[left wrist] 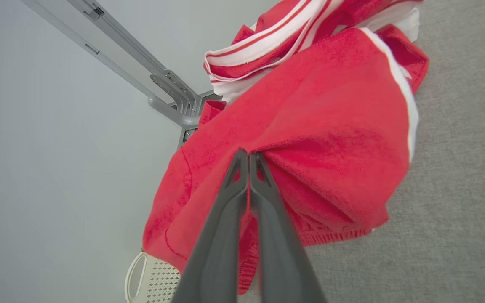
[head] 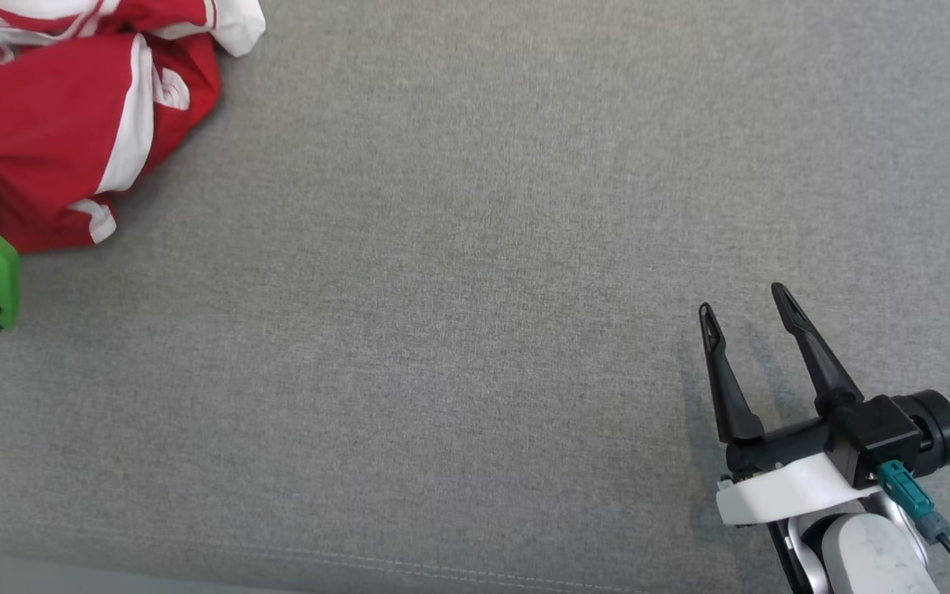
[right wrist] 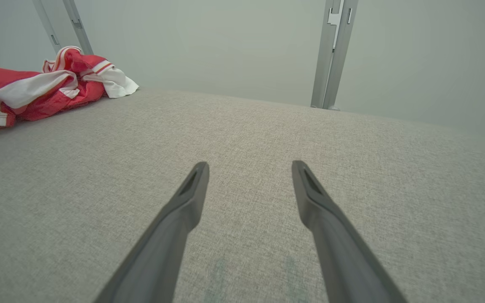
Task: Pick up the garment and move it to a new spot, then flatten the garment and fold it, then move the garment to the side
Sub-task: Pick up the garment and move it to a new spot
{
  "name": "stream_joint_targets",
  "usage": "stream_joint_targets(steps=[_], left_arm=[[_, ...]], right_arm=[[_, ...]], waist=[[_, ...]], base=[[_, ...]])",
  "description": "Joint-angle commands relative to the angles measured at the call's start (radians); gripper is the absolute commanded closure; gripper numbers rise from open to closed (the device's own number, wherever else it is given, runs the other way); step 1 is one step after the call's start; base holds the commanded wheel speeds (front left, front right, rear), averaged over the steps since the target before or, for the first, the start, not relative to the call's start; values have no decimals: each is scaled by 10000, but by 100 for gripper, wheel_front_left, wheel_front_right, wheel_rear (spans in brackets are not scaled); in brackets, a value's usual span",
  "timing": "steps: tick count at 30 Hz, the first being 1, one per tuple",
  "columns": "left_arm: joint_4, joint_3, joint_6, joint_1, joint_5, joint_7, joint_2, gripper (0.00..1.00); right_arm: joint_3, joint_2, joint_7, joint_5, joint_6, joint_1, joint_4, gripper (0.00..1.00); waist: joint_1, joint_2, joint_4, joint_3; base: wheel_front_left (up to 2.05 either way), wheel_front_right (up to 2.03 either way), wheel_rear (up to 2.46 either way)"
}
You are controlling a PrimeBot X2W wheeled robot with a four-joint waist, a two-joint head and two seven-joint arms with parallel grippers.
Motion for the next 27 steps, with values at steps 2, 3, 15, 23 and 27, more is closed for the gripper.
stream_joint_targets(steps=[2, 3, 15, 23, 27], left_arm=[[-124, -85, -13, -256, 90, -69, 218, 100], [-187, -132, -15, -306, 114, -85, 300, 100], [-2237, -1377, -25, -871, 36, 347, 1129, 100], [-4536, -2374, -25, -1409, -405, 899, 1327, 100], [-5334, -2599, -12, -1558, -496, 1116, 1172, 100]], right_arm=[[58, 6, -29, 138, -6, -54, 118, 0], [97, 8, -29, 244, -6, -27, 173, 0], [328, 13, -29, 1455, -6, 284, 591, 0], [128, 13, -29, 1817, -6, 479, 658, 0], [32, 13, -29, 1866, -5, 510, 647, 0]], waist=[[0, 67, -18, -795], [0, 67, -39, -972], [0, 67, -701, -2873], [0, 67, -1451, -3458], [0, 67, -1803, -3557]], base=[[0, 0, 0], [0, 0, 0], [0, 0, 0], [0, 0, 0], [0, 0, 0]])
